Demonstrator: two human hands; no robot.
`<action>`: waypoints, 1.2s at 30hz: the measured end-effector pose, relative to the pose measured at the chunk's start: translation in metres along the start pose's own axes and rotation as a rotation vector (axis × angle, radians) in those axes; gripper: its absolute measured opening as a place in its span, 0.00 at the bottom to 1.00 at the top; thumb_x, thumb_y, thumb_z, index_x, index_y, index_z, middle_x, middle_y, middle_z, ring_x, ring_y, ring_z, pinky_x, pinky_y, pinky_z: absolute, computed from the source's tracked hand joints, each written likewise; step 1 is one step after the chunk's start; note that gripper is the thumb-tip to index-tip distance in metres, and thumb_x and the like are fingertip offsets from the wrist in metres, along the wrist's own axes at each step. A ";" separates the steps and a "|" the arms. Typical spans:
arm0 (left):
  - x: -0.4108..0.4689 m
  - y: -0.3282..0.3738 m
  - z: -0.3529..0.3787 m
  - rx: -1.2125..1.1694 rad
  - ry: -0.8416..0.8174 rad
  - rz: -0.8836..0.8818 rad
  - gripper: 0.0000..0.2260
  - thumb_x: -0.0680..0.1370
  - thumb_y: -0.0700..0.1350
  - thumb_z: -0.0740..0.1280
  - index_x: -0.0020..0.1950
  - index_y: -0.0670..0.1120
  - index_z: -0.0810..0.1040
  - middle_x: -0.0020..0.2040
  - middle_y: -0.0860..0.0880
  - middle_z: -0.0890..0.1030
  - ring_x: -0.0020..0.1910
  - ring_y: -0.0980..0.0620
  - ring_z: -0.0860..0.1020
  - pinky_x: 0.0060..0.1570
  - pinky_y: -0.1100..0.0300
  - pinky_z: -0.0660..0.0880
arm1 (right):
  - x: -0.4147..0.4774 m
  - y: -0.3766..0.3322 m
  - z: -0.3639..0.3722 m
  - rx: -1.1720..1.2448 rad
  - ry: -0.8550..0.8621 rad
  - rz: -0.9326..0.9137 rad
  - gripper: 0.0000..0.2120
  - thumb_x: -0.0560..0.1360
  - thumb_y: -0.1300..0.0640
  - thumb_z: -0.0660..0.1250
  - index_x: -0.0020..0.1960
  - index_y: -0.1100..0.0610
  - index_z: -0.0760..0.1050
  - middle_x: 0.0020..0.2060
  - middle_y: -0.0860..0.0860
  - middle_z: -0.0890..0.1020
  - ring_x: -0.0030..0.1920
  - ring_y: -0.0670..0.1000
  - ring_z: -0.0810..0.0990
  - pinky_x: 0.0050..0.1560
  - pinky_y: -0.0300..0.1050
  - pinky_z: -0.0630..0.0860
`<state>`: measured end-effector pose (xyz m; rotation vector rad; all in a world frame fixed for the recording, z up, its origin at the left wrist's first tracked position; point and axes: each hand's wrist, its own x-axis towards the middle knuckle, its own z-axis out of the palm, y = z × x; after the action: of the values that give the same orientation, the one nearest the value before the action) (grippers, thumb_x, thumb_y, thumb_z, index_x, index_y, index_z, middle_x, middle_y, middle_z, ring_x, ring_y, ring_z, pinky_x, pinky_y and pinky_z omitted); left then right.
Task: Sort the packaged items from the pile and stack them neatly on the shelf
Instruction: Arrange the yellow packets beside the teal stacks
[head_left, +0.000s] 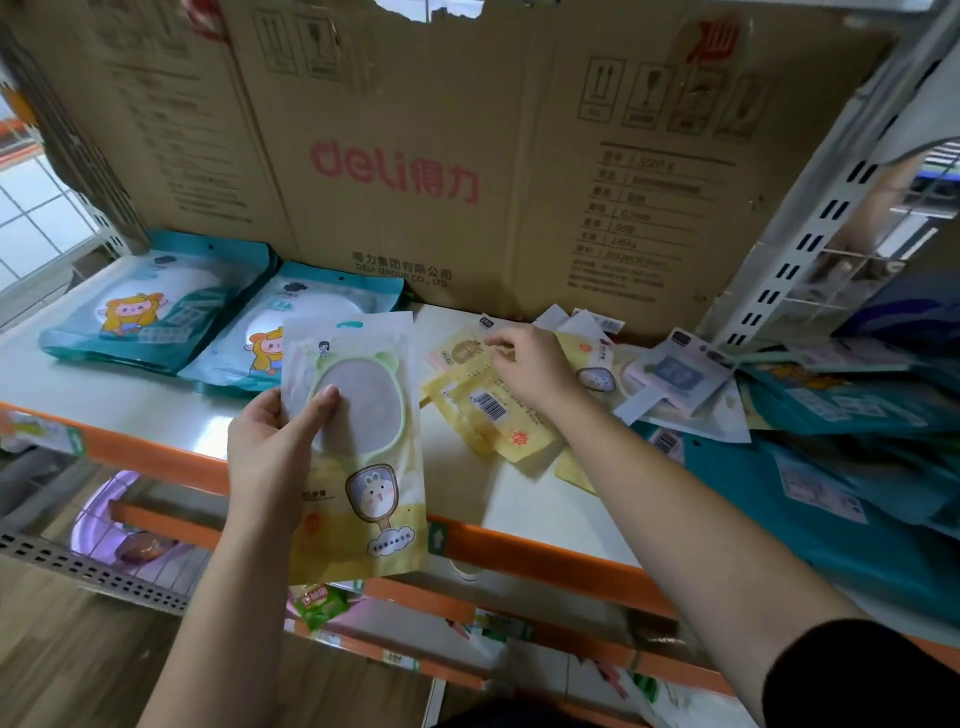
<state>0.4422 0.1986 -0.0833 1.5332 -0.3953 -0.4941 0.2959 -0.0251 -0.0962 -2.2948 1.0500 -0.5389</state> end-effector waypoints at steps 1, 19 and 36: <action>0.001 0.001 0.000 -0.004 0.001 0.001 0.06 0.75 0.45 0.73 0.51 0.48 0.82 0.48 0.46 0.85 0.46 0.47 0.84 0.46 0.51 0.80 | 0.007 -0.001 0.001 -0.029 -0.022 0.009 0.14 0.79 0.57 0.64 0.62 0.59 0.78 0.60 0.55 0.80 0.59 0.53 0.79 0.59 0.49 0.76; 0.014 -0.003 -0.001 -0.002 0.008 -0.026 0.08 0.75 0.45 0.73 0.53 0.47 0.82 0.47 0.47 0.86 0.47 0.46 0.84 0.47 0.49 0.80 | 0.041 0.011 -0.007 -0.311 -0.296 0.139 0.43 0.65 0.40 0.77 0.70 0.60 0.67 0.65 0.57 0.73 0.67 0.58 0.70 0.64 0.50 0.70; 0.011 0.005 0.016 0.045 -0.012 -0.017 0.08 0.76 0.45 0.72 0.54 0.49 0.82 0.48 0.49 0.85 0.48 0.48 0.84 0.48 0.51 0.80 | -0.001 0.022 -0.059 0.423 -0.333 0.058 0.12 0.68 0.69 0.75 0.47 0.59 0.77 0.41 0.53 0.81 0.43 0.49 0.79 0.48 0.50 0.77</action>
<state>0.4435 0.1787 -0.0785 1.5790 -0.4055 -0.5110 0.2500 -0.0547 -0.0653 -1.8913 0.7539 -0.3041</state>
